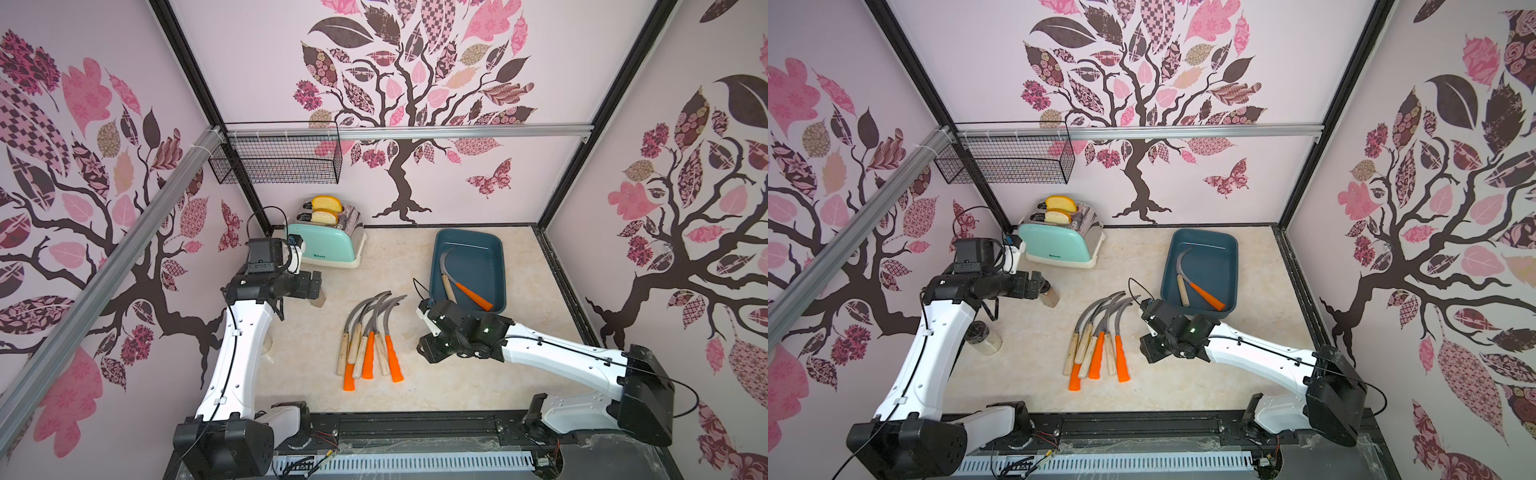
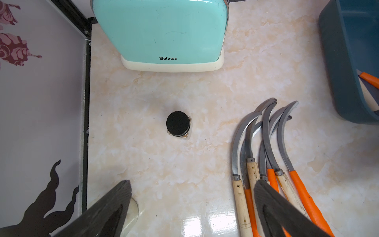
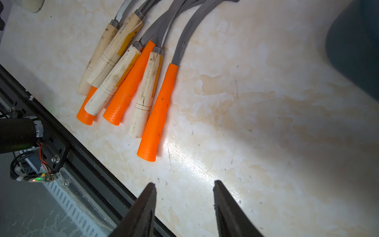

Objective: Put small sickles into storage boxes
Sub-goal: Pick up the sickle at the center of the board.

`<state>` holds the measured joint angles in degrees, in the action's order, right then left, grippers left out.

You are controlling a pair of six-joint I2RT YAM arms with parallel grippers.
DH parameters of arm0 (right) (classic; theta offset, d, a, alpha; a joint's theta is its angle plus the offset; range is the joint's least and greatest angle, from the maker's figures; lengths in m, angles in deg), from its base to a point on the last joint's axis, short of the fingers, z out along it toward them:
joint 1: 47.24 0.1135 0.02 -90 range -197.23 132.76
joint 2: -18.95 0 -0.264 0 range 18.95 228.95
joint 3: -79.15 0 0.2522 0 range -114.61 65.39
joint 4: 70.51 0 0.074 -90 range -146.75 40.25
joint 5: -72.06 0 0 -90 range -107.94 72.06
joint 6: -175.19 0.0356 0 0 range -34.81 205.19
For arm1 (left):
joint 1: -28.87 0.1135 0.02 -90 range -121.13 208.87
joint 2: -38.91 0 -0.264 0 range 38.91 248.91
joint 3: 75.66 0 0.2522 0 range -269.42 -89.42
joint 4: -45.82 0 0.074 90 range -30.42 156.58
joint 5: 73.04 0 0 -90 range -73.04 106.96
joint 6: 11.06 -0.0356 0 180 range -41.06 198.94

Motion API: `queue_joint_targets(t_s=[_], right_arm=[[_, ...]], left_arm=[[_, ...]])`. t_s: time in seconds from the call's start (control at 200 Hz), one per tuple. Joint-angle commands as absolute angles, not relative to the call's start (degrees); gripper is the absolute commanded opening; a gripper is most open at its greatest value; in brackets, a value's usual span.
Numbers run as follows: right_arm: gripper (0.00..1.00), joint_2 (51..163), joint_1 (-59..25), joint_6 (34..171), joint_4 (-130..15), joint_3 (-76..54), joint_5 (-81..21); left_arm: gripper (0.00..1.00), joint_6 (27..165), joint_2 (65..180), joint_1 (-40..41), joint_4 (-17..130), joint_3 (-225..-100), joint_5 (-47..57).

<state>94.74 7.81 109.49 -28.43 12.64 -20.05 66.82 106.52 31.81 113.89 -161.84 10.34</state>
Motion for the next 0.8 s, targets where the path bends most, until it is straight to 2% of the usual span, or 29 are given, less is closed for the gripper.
queue_joint_targets(t_s=[0.0, 0.195, 0.44, 0.605, 0.795], right_arm=[[0.49, 93.09, 8.05, 107.77, -30.12, 12.87, -16.07], [0.50, 93.05, 8.05, 108.44, -33.20, 13.09, -16.59], [0.50, 103.73, 8.10, 107.90, -29.33, 5.30, -18.71], [0.49, 109.71, 8.15, 108.83, -25.34, 0.19, -19.96], [0.50, 110.98, 8.39, 110.70, -27.79, 2.24, -20.24]], left_arm=[[0.98, 63.76, 103.54, 31.68, 115.43, -159.38, 10.56], [0.98, 63.65, 102.31, 31.60, 116.13, -158.46, 12.03], [0.98, 64.42, 98.82, 31.61, 114.51, -156.31, 11.26], [0.98, 65.62, 101.75, 31.64, 114.41, -157.58, 7.75], [0.98, 67.10, 102.33, 31.61, 115.65, -158.76, 7.59]])
